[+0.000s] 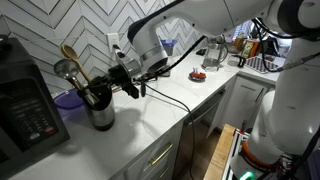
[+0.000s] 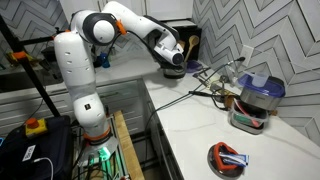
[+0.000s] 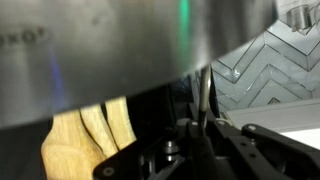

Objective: Put the ladle in the utensil holder

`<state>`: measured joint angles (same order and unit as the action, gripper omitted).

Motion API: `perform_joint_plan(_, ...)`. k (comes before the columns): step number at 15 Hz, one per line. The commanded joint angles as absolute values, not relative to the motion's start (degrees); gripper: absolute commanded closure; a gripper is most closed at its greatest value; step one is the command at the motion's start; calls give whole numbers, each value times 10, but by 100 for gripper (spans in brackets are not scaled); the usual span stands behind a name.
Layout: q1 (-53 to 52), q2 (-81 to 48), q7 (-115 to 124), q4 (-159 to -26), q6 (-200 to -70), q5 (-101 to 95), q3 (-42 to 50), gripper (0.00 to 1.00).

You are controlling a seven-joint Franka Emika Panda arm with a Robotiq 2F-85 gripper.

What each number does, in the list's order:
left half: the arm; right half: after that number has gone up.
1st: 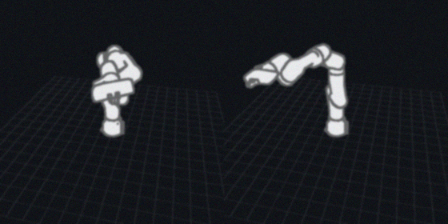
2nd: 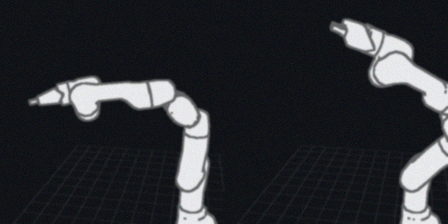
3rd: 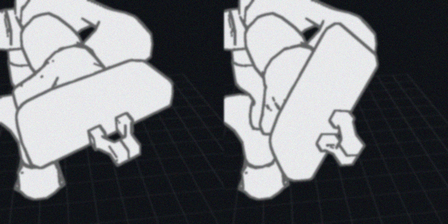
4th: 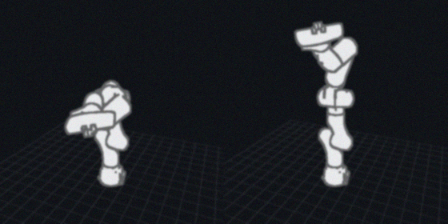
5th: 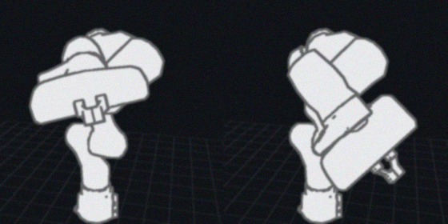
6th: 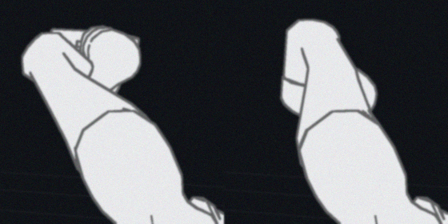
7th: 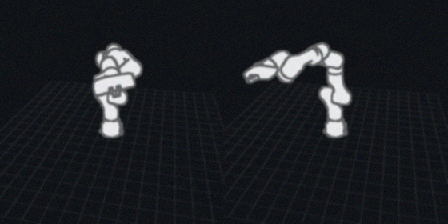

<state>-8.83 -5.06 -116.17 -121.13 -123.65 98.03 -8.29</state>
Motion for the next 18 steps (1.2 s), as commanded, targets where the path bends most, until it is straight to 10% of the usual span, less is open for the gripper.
perform_joint_plan(1, -85, -49, -1146, -1236, -1225, 953, -77, 99)
perform_joint_plan(6, -84, -49, -1130, -1243, -1229, 943, -73, 99)
perform_joint_plan(8, -84, -46, -1118, -1244, -1235, 936, -71, 68)
perform_joint_plan(18, -68, 45, -1127, -1254, -1235, 931, -60, 0)
